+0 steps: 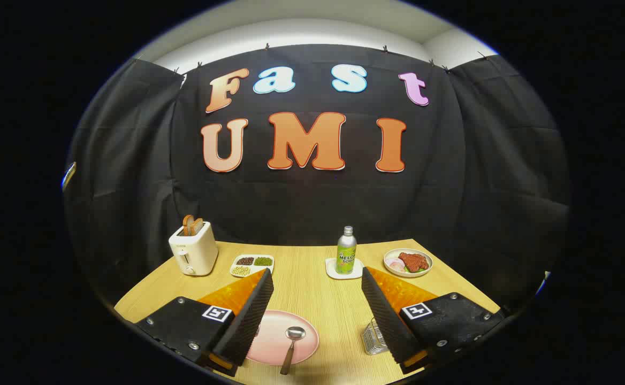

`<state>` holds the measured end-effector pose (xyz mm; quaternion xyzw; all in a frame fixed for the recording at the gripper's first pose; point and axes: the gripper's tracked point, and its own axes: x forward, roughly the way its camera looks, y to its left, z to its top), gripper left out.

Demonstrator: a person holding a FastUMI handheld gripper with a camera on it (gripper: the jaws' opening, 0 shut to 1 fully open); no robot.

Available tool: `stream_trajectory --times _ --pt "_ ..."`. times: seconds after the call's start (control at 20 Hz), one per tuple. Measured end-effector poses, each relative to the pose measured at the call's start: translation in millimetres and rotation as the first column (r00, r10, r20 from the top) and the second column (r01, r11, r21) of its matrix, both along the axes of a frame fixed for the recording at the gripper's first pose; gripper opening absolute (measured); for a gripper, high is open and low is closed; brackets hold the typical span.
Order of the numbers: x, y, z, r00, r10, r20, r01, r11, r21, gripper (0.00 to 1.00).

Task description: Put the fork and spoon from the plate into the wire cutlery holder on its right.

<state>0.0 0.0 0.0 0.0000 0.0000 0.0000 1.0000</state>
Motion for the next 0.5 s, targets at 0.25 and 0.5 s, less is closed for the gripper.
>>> stream_trajectory --times 0.25,0.5 --pt "-2.2 -0.7 -2.9 1.0 0.003 -0.006 -0.003 1.0 -0.002 0.99" --pt "-3.0 -2.6 -4.4 1.0 -0.002 -0.007 0.002 1.0 0.004 0.99"
